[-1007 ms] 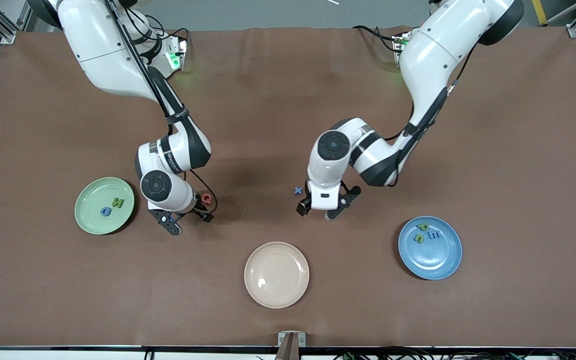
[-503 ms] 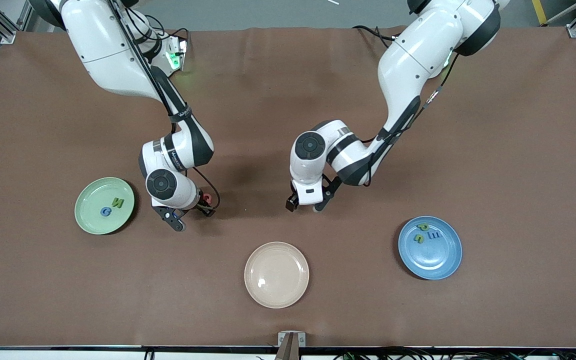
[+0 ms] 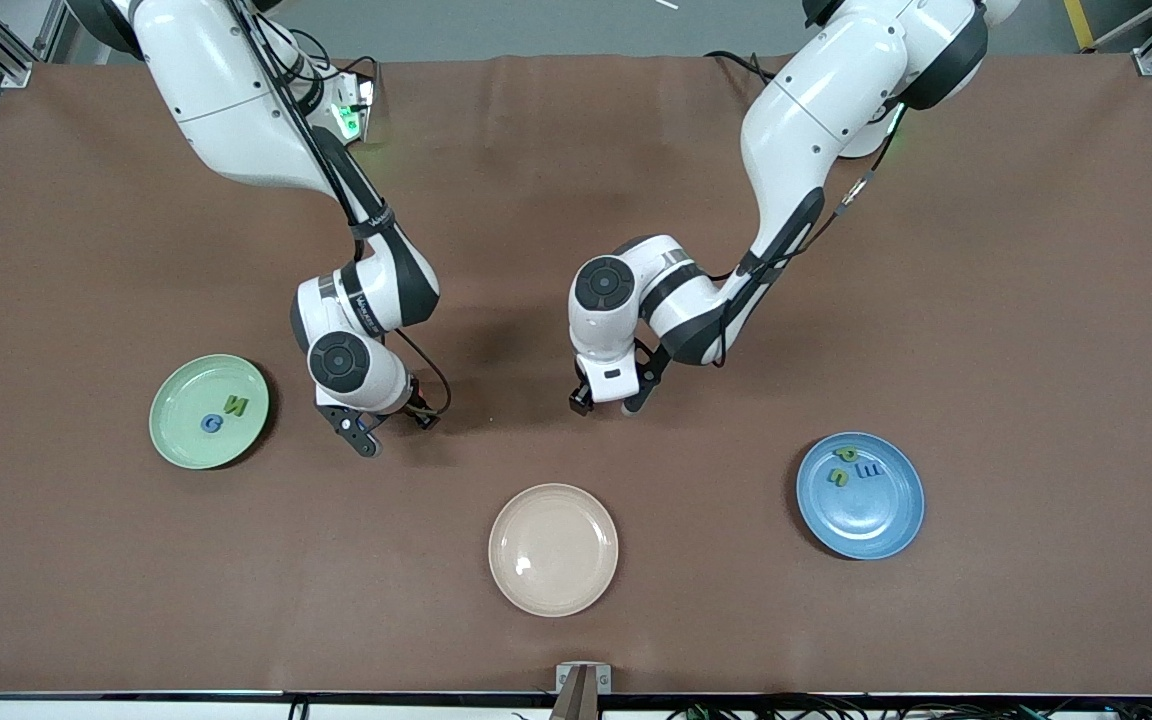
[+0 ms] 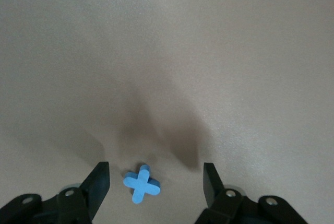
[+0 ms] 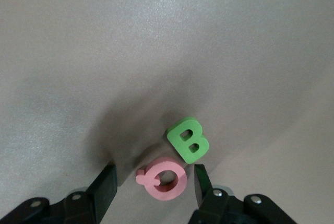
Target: Sort upper and lower case letters into plates
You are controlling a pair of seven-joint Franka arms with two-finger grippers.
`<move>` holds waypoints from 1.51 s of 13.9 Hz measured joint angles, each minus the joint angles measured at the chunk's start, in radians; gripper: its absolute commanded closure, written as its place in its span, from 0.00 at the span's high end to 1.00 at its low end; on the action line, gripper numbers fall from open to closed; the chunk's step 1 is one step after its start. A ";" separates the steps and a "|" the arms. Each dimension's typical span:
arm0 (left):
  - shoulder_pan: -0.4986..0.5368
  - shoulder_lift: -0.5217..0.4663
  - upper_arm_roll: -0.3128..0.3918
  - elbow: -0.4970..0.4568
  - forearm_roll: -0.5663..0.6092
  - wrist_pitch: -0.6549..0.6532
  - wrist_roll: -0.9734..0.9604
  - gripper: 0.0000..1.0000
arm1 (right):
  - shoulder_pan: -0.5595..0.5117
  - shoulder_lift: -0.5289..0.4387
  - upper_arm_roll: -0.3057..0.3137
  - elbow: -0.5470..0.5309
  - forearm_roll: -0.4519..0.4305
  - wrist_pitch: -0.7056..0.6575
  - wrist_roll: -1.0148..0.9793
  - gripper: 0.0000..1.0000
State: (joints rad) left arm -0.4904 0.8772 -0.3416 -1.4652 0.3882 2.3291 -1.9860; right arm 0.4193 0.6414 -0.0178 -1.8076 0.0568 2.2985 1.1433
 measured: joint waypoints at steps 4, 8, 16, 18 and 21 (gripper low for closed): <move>-0.012 0.014 0.000 -0.003 0.000 0.000 -0.019 0.71 | 0.001 -0.001 0.000 0.000 0.001 0.005 0.001 0.36; -0.014 0.014 0.000 -0.002 0.000 -0.001 -0.020 0.17 | 0.001 -0.008 -0.001 -0.001 0.001 -0.002 0.001 0.23; 0.020 -0.004 0.011 0.018 0.004 0.001 0.099 0.00 | -0.049 -0.076 -0.033 0.110 -0.005 -0.266 -0.163 0.23; 0.077 -0.032 0.012 0.026 0.004 0.001 0.179 0.00 | -0.153 -0.132 -0.042 0.145 -0.009 -0.356 -0.370 0.23; 0.183 -0.082 0.015 0.026 0.004 -0.020 0.347 0.00 | -0.338 -0.161 -0.046 0.144 -0.015 -0.373 -0.704 0.23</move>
State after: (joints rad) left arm -0.3078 0.7951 -0.3270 -1.4389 0.3923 2.3091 -1.6392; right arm 0.0817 0.4800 -0.0634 -1.6640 0.0418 1.9252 0.4389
